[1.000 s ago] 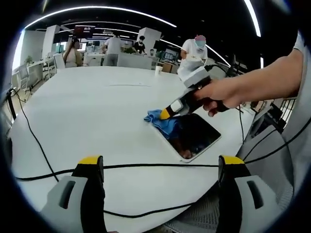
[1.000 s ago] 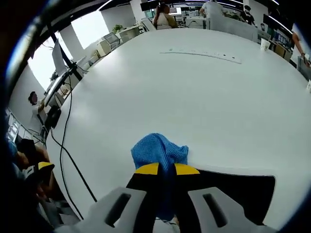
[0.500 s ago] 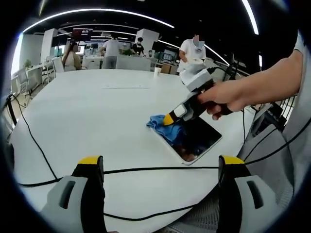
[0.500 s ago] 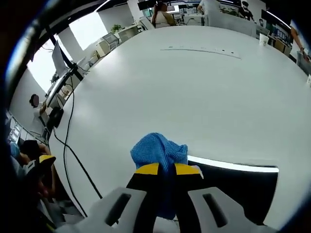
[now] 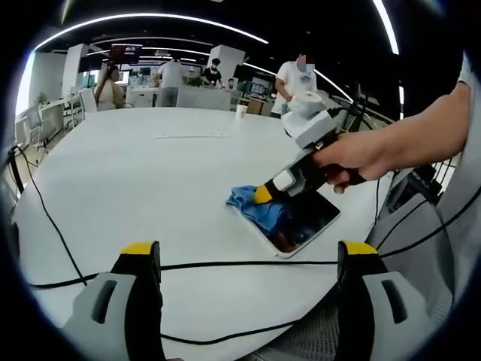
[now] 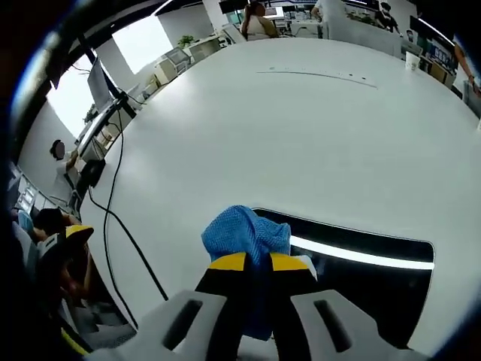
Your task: Wipe the mirror surface with the cleaning cloth until all visible marks leave the cleaned area.
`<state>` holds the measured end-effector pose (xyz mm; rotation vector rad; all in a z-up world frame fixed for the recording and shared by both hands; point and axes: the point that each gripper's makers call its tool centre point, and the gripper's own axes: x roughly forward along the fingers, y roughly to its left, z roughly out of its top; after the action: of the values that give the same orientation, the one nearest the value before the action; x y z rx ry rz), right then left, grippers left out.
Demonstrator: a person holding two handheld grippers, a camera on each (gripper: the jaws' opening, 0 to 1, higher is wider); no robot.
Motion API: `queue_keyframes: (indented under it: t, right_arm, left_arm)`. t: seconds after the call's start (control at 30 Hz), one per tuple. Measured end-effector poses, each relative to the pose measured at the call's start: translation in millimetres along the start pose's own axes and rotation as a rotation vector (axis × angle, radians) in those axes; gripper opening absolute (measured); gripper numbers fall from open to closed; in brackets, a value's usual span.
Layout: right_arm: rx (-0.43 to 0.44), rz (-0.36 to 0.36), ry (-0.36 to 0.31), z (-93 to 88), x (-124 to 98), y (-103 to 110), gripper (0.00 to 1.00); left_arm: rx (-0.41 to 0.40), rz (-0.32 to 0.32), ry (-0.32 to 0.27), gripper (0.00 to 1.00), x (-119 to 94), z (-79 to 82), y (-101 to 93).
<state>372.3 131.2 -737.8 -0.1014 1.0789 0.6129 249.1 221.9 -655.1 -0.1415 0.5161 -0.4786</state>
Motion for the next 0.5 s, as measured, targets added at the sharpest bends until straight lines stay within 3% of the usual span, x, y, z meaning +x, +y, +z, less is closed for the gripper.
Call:
queue_keyframes:
  t: [0.5]
  right_arm:
    - [-0.010, 0.022, 0.016, -13.0, -8.2, 8.4, 0.05]
  left_arm:
    - [0.023, 0.011, 0.003, 0.97, 1.0, 5.9, 8.2]
